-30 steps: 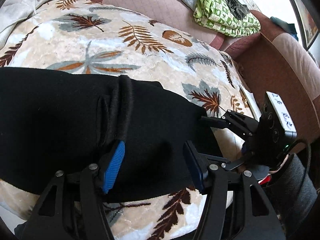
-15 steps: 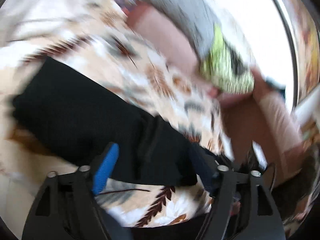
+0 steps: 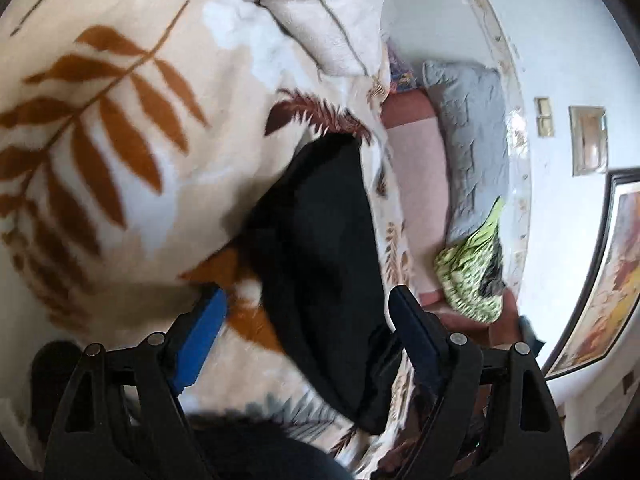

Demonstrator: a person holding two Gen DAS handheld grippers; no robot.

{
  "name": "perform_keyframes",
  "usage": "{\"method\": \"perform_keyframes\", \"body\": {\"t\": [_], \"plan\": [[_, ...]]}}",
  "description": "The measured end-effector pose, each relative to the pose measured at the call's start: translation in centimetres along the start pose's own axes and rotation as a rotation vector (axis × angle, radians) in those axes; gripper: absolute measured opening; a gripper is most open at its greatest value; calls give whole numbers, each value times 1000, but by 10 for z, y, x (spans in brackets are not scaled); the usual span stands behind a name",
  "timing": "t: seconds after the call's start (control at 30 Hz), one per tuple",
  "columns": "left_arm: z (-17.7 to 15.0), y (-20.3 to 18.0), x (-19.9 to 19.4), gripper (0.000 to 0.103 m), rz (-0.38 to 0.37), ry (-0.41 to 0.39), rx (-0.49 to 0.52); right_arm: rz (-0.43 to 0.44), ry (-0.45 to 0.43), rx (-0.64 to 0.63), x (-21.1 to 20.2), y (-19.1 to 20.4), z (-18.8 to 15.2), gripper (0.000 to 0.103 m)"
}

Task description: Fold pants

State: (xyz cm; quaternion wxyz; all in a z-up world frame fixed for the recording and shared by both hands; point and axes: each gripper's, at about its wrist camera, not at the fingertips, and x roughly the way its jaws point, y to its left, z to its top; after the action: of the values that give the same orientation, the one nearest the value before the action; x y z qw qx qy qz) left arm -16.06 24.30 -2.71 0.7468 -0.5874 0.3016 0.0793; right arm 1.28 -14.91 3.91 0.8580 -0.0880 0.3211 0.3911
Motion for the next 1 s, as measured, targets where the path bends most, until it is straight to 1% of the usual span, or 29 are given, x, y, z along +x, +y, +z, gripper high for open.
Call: {"method": "perform_keyframes", "body": {"t": [0.1, 0.23, 0.27, 0.3, 0.33, 0.37, 0.4, 0.43, 0.5, 0.53, 0.57, 0.6, 0.63, 0.67, 0.7, 0.77, 0.83, 0.9, 0.93, 1.0], "plan": [[8, -5, 2, 83, -21, -39, 22, -6, 5, 9, 1, -2, -1, 78], [12, -5, 10, 81, -29, -32, 26, -22, 0, 19, 0, -5, -1, 78], [11, -7, 10, 68, -26, -26, 47, -27, -8, 23, -1, -6, -1, 78], [10, -10, 10, 45, 8, -22, 66, -30, -16, 26, -3, -7, 0, 78], [9, -10, 10, 32, 73, -25, 80, -39, -31, 32, -6, -8, 1, 78], [9, -10, 9, 14, 106, -27, 88, -44, -40, 38, -8, -10, 2, 78], [8, -12, 9, 11, 128, -28, 109, -45, -50, 65, -11, -13, 6, 78], [6, -19, 9, 10, 165, -30, 158, -37, -45, 98, -12, -16, 10, 78], [-3, -48, 10, 9, 258, -61, 327, 16, -9, 222, -9, -25, 23, 79], [-13, -69, 11, 9, 316, -89, 449, 92, 24, 334, -5, -29, 34, 82], [-23, -87, 12, 9, 366, -121, 561, 152, 56, 410, 0, -31, 43, 83], [-39, -106, 14, 9, 417, -161, 705, 219, 98, 477, 8, -29, 53, 84], [-61, -124, 18, 9, 466, -203, 864, 278, 136, 519, 15, -26, 62, 84], [-80, -135, 22, 9, 496, -236, 984, 366, 191, 553, 26, -18, 73, 84], [-101, -146, 25, 9, 526, -280, 1112, 420, 228, 562, 34, -11, 81, 84], [-134, -161, 33, 9, 559, -358, 1318, 552, 304, 551, 51, 11, 101, 84], [-160, -170, 38, 9, 570, -414, 1483, 640, 353, 503, 62, 33, 117, 84], [-181, -174, 42, 9, 561, -445, 1626, 689, 386, 468, 69, 50, 129, 84], [-191, -176, 46, 9, 551, -441, 1696, 697, 388, 465, 71, 54, 134, 84], [-210, -173, 54, 9, 552, -422, 1852, 687, 390, 456, 72, 58, 139, 84]]}}
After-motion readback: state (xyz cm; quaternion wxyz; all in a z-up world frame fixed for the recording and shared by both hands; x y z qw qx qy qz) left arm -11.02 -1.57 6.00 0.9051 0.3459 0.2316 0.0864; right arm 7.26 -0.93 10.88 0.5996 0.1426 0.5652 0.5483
